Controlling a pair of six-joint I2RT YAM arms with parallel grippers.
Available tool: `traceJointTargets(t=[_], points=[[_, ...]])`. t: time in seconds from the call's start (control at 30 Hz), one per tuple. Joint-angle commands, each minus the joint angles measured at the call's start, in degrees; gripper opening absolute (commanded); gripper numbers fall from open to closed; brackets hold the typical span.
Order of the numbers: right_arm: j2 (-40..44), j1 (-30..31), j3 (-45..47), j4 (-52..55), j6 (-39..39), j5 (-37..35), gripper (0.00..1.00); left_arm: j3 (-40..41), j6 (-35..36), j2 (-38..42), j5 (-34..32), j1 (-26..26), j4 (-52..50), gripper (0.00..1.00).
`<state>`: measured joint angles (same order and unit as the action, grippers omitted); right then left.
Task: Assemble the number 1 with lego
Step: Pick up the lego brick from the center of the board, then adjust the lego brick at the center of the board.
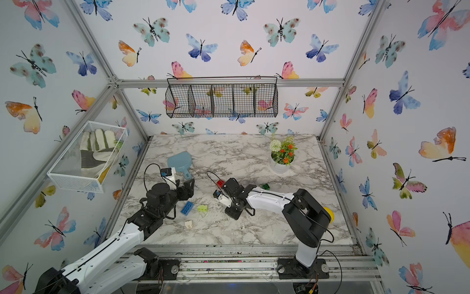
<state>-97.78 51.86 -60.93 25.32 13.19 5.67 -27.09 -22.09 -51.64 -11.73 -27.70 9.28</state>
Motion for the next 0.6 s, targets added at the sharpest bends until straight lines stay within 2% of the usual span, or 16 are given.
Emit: traceJointTargets(t=[0.0,0.13,0.23,0.47,0.57], points=[[4.8,-2.7,0.9,1.0,6.2,-1.2,0.13,1.1,0.0,0.1,1.3,1.1,1.6,0.79],[4.2,-8.4,-1.7,1.1,12.7,0.3,0.11,1.1,0.3,-0.7,3.0,2.1,1.5,0.79],[-1.8,-11.6,-8.7,4.1,12.8,0.5,0.1,1.3,0.3,-0.7,4.0,2.7,1.8,0.79],[-16.7,-12.1,-22.4,7.4,11.6,-7.7,0.07,1.8,-0.1,0.0,4.8,3.4,1.1,0.79],[-19.7,-12.1,-23.9,8.5,13.2,-6.9,0.07,1.8,0.0,0.2,4.9,3.8,0.5,0.79]])
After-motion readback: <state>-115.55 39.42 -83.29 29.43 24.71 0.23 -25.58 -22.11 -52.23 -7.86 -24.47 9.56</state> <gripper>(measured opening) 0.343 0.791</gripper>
